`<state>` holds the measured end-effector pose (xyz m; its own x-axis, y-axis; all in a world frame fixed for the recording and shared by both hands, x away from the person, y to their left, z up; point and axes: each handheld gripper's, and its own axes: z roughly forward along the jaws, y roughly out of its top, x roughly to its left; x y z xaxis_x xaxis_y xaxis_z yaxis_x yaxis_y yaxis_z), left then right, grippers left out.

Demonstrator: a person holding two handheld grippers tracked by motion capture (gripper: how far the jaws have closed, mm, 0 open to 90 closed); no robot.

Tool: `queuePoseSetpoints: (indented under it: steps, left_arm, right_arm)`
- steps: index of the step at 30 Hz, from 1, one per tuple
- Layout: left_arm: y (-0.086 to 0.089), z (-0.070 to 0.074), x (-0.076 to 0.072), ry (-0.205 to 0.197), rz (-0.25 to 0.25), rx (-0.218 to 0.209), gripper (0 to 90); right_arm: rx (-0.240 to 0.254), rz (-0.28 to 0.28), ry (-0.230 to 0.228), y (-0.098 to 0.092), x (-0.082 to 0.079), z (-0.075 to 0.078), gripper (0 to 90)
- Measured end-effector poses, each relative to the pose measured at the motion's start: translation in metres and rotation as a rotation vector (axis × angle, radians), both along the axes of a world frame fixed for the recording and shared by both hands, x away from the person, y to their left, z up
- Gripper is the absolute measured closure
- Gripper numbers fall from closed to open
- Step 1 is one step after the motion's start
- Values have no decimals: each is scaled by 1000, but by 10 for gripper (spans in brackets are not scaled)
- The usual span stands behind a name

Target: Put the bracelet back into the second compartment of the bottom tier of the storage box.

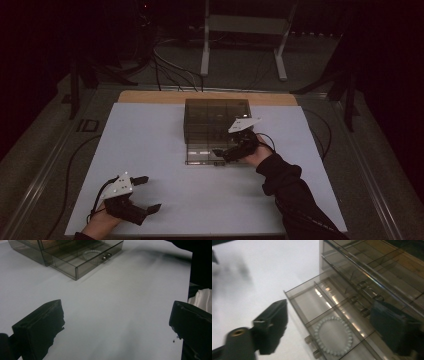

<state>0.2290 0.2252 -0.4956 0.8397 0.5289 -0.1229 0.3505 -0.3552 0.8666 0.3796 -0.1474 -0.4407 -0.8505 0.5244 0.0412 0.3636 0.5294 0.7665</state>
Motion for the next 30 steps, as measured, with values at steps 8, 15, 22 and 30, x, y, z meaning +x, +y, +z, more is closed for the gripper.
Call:
queuePoseSetpoints:
  steps: [8, 15, 22, 30]
  left_arm:
    - [0, 0, 0, 1, -1, 2, 0]
    - [0, 0, 0, 1, 0, 1, 0]
    - [0, 0, 0, 0, 1, -1, 0]
    - [0, 0, 0, 1, -1, 3, 0]
  right_arm:
    - [28, 22, 17, -12, -5, 2, 103]
    - [33, 23, 6, -21, -13, 1, 101]
    - [40, -3, -26, -35, -23, -2, 101]
    - [55, -27, -32, -51, -35, -12, 102]
